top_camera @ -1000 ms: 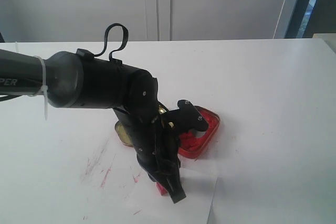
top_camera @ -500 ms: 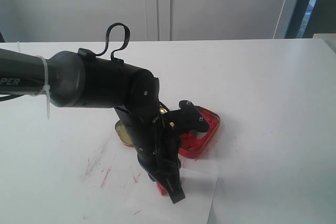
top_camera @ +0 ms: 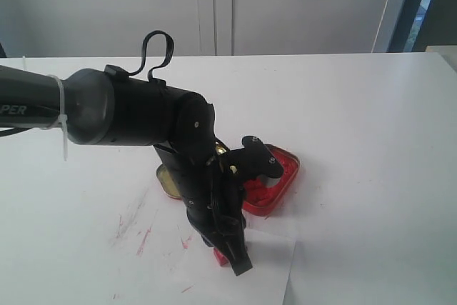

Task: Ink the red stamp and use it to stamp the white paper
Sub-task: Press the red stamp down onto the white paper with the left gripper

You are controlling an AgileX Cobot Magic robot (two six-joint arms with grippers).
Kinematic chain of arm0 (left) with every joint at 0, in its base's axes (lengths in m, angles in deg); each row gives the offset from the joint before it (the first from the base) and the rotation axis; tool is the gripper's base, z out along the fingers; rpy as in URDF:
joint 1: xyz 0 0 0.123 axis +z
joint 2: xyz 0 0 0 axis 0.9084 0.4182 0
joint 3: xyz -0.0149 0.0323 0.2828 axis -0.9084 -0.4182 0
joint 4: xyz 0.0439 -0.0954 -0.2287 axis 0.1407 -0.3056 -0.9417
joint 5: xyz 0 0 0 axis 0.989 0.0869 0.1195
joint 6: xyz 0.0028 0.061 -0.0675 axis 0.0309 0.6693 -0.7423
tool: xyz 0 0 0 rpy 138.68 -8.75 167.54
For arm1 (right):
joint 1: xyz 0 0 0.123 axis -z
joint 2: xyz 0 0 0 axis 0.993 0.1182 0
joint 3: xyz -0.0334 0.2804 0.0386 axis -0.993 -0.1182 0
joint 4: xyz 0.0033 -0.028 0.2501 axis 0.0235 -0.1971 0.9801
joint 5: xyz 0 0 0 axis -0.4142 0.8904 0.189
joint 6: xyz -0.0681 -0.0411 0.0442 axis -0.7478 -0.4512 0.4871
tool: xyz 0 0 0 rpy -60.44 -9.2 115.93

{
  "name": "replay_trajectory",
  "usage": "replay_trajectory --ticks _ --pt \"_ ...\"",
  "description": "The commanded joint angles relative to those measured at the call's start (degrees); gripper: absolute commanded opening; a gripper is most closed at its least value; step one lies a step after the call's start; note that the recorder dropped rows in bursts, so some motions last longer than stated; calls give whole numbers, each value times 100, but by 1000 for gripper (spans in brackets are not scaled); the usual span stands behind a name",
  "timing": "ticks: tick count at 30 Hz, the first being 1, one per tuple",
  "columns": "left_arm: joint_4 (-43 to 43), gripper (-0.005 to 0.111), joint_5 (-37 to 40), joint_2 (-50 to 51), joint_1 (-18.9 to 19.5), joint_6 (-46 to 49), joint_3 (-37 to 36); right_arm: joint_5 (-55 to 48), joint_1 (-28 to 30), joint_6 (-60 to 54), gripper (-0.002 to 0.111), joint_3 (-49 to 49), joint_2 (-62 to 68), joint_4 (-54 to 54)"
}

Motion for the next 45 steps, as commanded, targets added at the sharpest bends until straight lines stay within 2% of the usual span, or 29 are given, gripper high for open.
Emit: replay_trajectory --ticks 1,10,45 --pt "208 0 364 564 -67 63 -284 39 20 58 0 -30 -30 -38" --pt "337 0 717 294 -67 63 -33 39 20 58 0 -30 -30 -38" --pt "337 0 387 -632 -67 63 -19 39 20 58 0 -30 -30 -38"
